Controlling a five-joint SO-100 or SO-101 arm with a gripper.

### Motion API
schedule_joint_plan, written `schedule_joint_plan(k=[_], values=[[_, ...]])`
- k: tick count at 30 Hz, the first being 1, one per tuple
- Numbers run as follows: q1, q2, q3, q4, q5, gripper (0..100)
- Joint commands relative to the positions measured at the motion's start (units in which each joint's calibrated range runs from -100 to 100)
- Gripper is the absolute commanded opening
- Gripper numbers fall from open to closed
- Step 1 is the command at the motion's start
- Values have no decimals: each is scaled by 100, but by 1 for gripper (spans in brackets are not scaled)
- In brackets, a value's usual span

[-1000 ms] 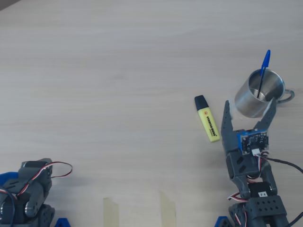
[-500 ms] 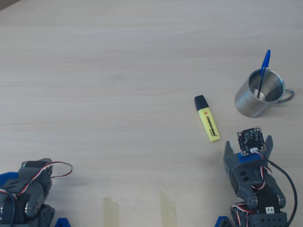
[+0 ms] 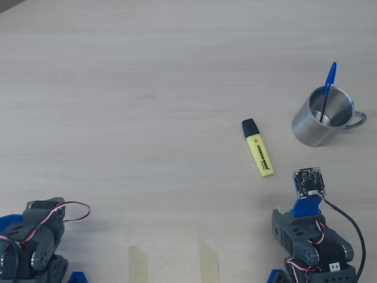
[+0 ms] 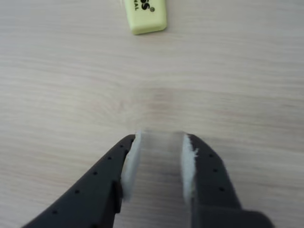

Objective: Grab the blue pen and put it in the silver cup.

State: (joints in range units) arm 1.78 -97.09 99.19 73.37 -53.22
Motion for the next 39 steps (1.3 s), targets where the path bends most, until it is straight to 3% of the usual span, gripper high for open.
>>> schedule_joint_plan(k=[1, 7, 15, 39], values=[[-3, -50, 54, 175, -35, 4], [363, -25, 54, 175, -30, 3], [-82, -17, 54, 192, -66, 3], [-47, -8, 54, 192, -72, 3]])
